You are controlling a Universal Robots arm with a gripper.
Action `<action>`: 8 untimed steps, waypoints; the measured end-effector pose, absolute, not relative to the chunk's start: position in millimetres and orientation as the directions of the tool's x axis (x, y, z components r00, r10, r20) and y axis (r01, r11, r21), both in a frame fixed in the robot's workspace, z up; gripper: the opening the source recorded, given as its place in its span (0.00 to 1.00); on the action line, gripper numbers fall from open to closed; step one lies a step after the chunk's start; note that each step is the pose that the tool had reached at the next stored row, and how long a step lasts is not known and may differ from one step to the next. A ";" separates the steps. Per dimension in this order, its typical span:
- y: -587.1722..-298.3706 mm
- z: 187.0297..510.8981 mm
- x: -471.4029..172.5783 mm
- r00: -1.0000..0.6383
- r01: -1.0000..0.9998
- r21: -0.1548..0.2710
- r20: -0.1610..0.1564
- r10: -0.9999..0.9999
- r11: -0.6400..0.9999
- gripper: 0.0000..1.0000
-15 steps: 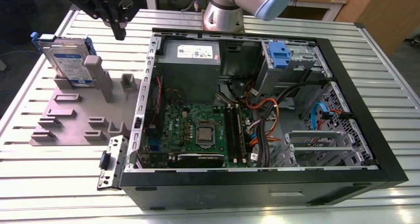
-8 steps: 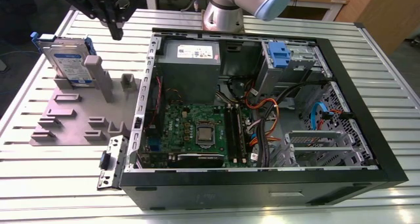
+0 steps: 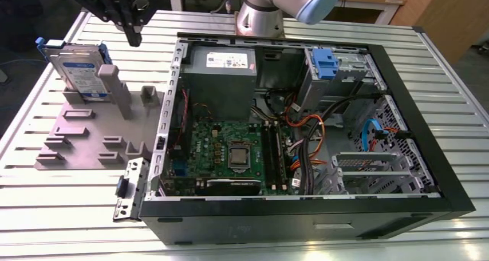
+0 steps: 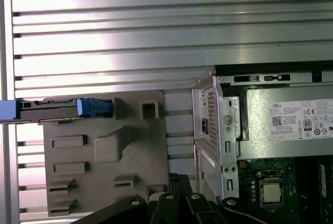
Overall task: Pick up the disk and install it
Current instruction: 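Reach for the disk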
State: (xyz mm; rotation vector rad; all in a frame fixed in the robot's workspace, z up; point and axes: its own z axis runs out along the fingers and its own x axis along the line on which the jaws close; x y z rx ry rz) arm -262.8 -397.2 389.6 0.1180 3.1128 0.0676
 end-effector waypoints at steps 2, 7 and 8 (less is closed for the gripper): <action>-397.1 389.6 -263.2 -0.997 0.075 0.044 -0.024 0.076 0.996 0.11; -396.8 389.3 -264.5 -0.997 0.075 0.044 -0.024 0.076 0.996 0.11; -396.7 389.3 -264.7 -0.997 0.075 0.044 -0.024 0.076 0.996 0.11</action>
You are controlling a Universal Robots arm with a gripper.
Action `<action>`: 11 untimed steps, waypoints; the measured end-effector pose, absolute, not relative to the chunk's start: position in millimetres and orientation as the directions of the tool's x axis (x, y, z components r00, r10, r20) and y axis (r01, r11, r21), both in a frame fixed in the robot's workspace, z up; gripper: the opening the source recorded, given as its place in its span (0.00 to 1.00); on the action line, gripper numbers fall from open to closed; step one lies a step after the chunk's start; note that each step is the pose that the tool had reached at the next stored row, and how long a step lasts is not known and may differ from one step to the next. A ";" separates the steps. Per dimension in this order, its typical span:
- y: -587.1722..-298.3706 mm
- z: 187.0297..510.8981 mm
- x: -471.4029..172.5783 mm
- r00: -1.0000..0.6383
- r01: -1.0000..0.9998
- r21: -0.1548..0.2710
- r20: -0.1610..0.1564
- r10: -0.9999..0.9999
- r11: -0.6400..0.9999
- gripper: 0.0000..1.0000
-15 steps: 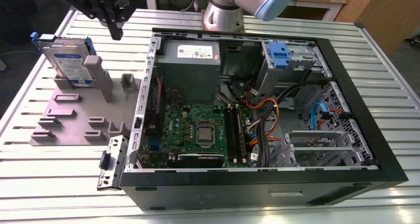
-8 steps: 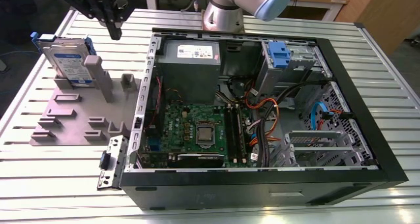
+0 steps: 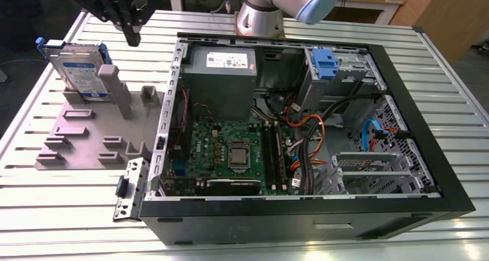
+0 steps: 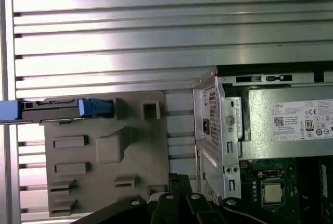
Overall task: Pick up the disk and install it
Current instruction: 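Reach for the disk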
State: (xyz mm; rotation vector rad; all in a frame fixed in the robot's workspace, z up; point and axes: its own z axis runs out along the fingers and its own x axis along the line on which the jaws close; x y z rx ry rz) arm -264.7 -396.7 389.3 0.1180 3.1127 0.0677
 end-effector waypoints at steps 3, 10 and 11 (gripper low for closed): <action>-396.5 389.2 -265.4 -0.997 0.075 0.044 -0.024 0.076 0.996 0.11; -396.2 389.0 -267.3 -0.997 0.075 0.044 -0.024 0.076 0.996 0.11; -396.2 389.0 -267.6 -0.997 0.075 0.044 -0.024 0.076 0.996 0.11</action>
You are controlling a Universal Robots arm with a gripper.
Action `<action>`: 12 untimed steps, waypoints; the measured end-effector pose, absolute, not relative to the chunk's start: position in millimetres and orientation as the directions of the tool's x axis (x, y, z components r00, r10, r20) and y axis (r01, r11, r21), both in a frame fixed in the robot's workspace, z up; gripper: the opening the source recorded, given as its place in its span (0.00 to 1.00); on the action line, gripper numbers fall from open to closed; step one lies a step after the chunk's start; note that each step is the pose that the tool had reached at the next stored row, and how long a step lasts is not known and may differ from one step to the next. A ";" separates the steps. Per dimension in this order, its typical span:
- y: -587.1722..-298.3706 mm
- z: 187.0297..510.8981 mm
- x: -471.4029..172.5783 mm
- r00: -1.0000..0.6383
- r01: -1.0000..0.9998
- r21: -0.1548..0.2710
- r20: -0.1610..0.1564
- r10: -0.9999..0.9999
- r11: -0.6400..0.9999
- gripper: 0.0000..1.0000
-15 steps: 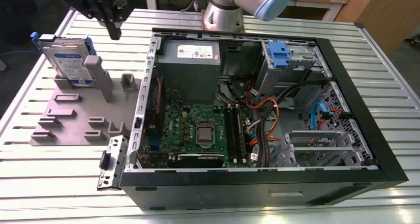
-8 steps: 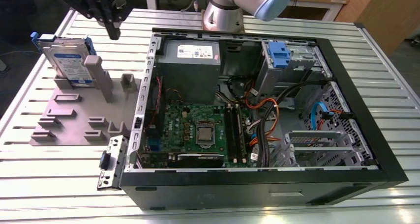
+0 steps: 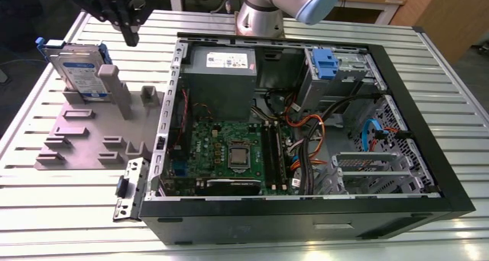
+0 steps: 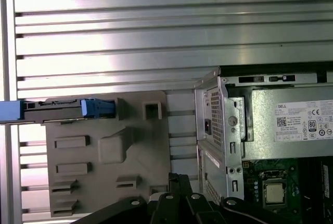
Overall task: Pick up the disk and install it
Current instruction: 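Reach for the disk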
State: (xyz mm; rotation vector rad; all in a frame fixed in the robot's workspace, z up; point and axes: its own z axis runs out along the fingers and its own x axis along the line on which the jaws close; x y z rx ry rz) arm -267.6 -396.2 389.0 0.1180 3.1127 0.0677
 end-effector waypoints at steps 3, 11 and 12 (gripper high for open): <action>-396.1 388.9 -268.5 -0.997 0.075 0.044 -0.024 0.076 0.996 0.11; -395.6 388.7 -270.0 -0.997 0.075 0.044 -0.024 0.076 0.996 0.11; -395.6 388.6 -270.2 -0.997 0.075 0.044 -0.024 0.076 0.996 0.11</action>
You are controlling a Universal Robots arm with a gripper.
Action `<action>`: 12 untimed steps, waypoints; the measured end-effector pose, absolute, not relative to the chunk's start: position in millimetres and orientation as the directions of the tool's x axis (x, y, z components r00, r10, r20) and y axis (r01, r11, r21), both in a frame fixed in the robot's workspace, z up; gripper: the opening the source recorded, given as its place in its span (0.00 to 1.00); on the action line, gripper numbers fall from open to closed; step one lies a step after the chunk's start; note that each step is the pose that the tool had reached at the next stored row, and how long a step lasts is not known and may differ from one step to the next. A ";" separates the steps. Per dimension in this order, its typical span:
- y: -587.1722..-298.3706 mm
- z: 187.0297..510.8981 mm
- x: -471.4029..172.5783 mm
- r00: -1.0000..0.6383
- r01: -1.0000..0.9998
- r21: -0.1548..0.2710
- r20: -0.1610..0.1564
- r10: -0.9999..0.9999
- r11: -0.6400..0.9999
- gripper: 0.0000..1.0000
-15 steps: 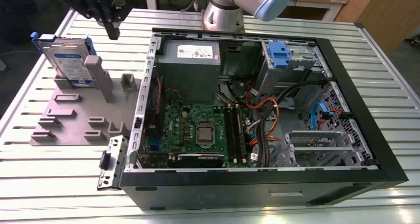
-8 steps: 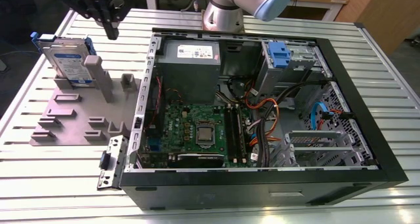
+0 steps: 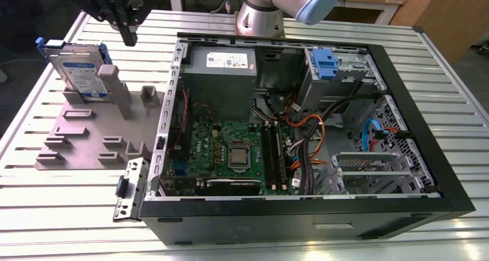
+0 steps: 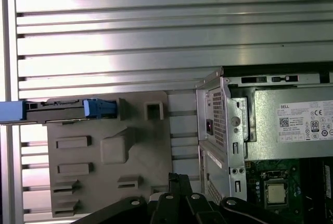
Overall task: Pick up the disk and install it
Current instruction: 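Reach for the disk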
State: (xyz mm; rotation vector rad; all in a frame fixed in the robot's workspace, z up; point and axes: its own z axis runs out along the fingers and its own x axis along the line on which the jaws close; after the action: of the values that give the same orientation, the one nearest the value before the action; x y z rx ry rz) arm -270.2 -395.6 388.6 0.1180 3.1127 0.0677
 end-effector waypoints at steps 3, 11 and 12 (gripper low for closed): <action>-395.5 388.5 -270.9 -0.997 0.075 0.044 -0.024 0.076 0.996 0.11; -395.0 388.2 -274.8 -0.997 0.075 0.044 -0.024 0.076 0.996 0.11; -394.8 388.1 -275.6 -0.997 0.075 0.044 -0.024 0.076 0.996 0.11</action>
State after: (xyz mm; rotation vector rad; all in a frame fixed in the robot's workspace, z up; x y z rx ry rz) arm -275.6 -394.8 388.1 0.1179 3.1127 0.0677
